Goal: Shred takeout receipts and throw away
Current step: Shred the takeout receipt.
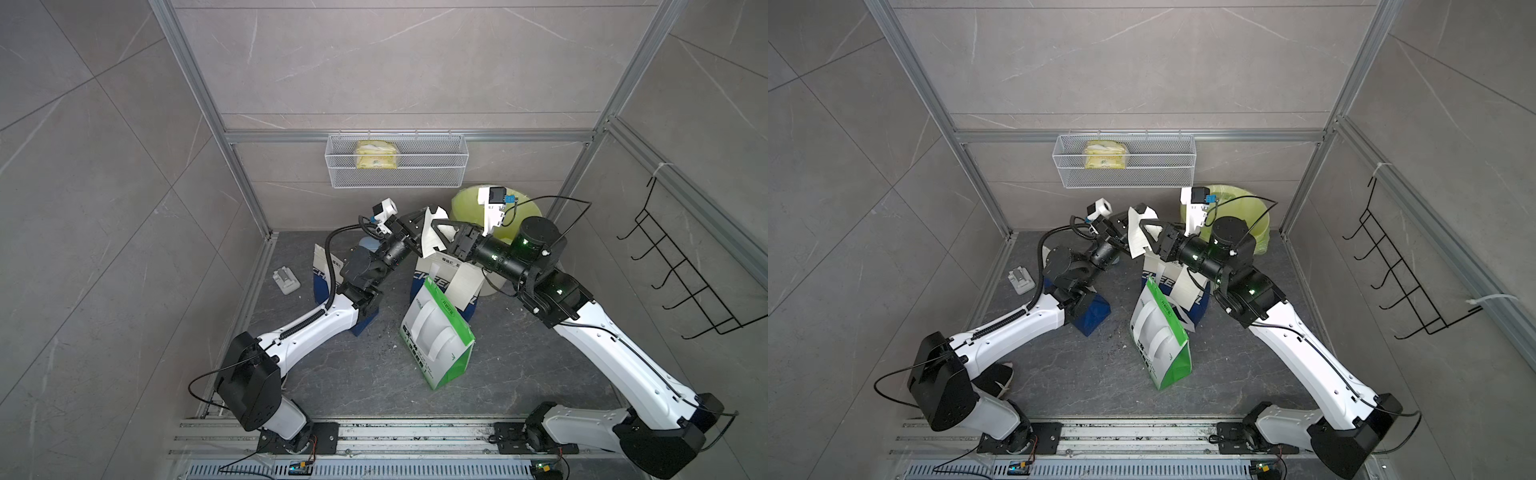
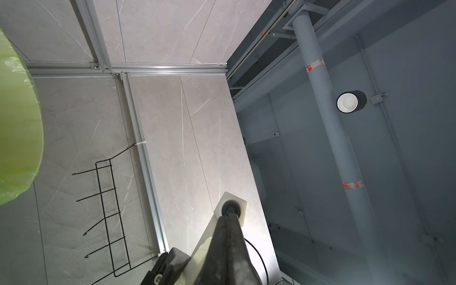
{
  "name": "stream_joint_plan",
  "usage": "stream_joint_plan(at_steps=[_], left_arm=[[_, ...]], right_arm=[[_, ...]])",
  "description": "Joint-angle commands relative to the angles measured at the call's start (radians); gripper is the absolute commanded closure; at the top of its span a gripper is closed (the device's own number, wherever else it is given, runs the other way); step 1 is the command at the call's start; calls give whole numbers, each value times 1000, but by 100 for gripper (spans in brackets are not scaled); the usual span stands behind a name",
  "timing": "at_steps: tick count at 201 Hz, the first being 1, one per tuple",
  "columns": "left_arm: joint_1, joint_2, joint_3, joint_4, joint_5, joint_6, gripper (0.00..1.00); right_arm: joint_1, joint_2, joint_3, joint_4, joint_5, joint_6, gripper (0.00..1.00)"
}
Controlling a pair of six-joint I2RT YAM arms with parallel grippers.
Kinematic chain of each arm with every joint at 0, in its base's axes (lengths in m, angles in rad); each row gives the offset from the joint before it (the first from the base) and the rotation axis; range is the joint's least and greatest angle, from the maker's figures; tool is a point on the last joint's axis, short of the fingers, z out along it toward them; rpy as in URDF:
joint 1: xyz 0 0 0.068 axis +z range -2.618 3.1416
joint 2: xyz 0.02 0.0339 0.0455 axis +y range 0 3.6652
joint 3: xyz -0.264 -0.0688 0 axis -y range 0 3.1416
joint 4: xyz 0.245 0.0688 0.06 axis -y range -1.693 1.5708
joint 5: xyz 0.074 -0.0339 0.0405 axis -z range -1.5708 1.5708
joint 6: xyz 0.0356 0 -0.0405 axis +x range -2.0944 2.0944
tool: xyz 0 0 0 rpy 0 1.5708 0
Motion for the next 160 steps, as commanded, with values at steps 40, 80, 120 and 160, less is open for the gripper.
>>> stream_joint_plan(at_steps=[40,80,120,160], left_arm=[[-20,-77,-3,40,28,104,100],[25,-108,0,-20,91,178,84],[207,-291,78,-574,420,751,28],[182,-349,312,-1326,439,1649,24]], right_arm=[[0,-20,-10,-52,20,4,100],[1,-47,-19,-49,0,-55,100],[0,-95,14,-202,52,-385,100],[0,-124,45,-346,-4,-826,100]])
